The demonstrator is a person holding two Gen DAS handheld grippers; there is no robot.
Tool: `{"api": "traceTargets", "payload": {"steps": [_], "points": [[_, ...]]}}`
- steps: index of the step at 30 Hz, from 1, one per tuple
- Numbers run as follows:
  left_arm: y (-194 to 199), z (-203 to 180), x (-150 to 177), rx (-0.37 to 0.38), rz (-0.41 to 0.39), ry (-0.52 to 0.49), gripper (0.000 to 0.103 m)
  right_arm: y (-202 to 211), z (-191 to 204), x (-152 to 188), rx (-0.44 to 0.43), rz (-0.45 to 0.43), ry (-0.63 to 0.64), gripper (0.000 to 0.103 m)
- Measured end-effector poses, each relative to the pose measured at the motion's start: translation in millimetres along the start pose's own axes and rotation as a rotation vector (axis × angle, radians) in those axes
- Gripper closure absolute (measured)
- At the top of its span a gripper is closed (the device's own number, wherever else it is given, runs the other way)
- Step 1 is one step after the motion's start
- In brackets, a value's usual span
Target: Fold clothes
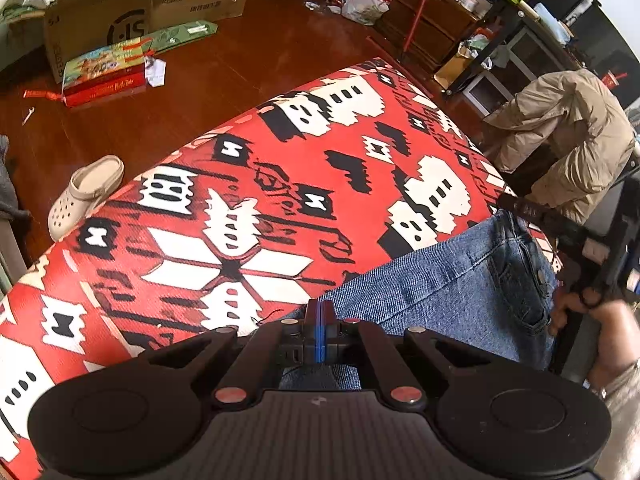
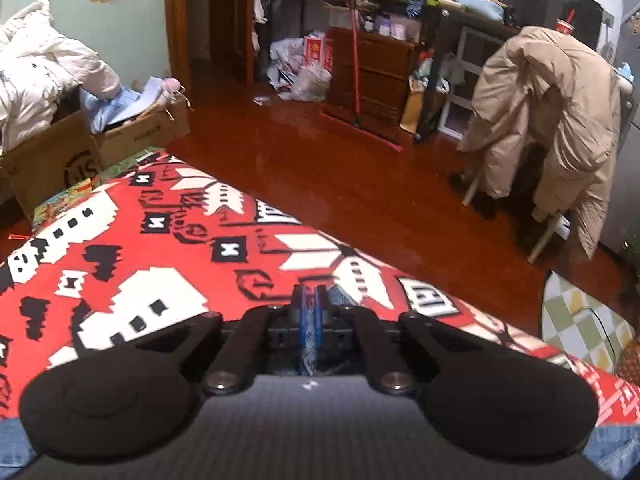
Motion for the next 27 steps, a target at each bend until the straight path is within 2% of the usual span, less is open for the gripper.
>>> {"api": "traceTargets", "payload": {"steps": [5,8,10,13,16,21,24,27], "points": [[-0.6,-1.6,-0.9,-0.003,-0.007,-0.027,0.101,6.5,-4.1,-15.8,-0.004,-0.039,-0.031,0.098],[-1.8,-2.7,-2.0,0.006,-0.009,-0.041,0.101,46.7,-13.9,-16.9,-0.026,-0.086,-0.064,0.098],[-2.5,-3.5,-2.4,0.021,-0.007,-0.043,0.101,86.3,-20.1,-4.3,-0.032,-0.098,-0.095,0.095],[0.1,-5.6,-2.5,0.011,-0.014,-0.058,0.101,145.7,-20.0,31.6,-0.004,-0.081,-0.123,0.094],[14.1,-14.7,-2.3,0.002,-0.063,-0.114,0.101,199.2,-13.7,79.4,0.058,-0.044,-0.154,0.093],[37.8,-48.0,9.5,0.095,-0.106,-0.252,0.101,279.0,-11.3,165.2,0.193,-0.027,-0.248,0.089],[42.1,-69.3,30.9,0.125,-0.102,-0.336,0.101,304.8,-10.4,208.0,0.208,-0.037,-0.297,0.089],[37.0,-84.3,55.8,0.145,-0.072,-0.391,0.101,312.5,-4.5,233.6,0.216,-0.045,-0.261,0.089]]}}
Point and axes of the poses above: each gripper's, at about its wrist camera, not at the fingertips, and y roughly against the way its jaws point, z to its left, x to its underside, the point moved 3 cm from there along -y, roughly the way its jaws point, and after that the axes turned 3 degrees about -z, right-handed, at the moved point
